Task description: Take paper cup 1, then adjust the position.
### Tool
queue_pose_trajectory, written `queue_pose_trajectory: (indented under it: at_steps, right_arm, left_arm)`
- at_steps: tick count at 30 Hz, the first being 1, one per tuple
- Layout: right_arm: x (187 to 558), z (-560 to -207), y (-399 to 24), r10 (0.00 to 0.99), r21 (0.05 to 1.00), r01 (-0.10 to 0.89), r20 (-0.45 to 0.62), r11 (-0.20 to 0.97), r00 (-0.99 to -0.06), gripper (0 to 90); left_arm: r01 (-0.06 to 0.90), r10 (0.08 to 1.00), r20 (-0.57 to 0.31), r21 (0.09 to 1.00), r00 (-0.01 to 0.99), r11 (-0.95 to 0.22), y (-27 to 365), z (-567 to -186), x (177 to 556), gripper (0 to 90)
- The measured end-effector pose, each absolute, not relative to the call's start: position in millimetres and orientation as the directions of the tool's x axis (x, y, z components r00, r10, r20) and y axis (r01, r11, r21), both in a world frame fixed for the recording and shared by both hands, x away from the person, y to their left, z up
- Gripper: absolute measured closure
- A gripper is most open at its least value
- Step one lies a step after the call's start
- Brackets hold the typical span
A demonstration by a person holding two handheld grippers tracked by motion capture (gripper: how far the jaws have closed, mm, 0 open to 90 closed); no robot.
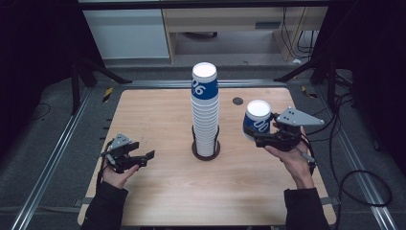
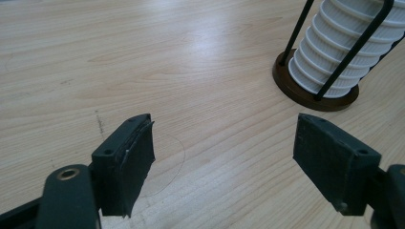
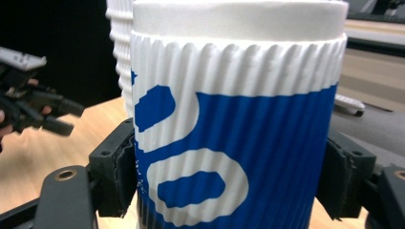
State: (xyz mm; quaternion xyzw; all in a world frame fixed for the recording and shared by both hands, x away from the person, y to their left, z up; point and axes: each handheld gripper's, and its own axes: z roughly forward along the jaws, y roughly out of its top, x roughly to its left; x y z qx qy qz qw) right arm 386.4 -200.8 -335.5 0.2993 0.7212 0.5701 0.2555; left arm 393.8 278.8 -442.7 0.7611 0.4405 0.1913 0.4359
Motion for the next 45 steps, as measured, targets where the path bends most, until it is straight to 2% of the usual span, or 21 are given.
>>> queue_pose_trajectory:
  at_steps: [10,25,45]
  right_arm:
    - [381,-357,-198,0.672,0.960,0.160,-0.039,0.231,-0.739,22.3]
    - [377,-378,-167,0.547,0.917,0.152,-0.081,0.368,-0.833,22.2]
    - [381,-398,-141,0.480,0.880,0.150,-0.097,0.451,-0.872,22.3]
  left_arm:
    - [0.482,0.806,-0.086,0.836,0.586,-0.262,267,-436,389,20.7]
    - [0.430,0.740,-0.066,0.846,0.669,-0.314,245,-422,380,20.9]
    - [0.377,0.642,-0.075,0.858,0.763,-0.349,213,-402,376,20.7]
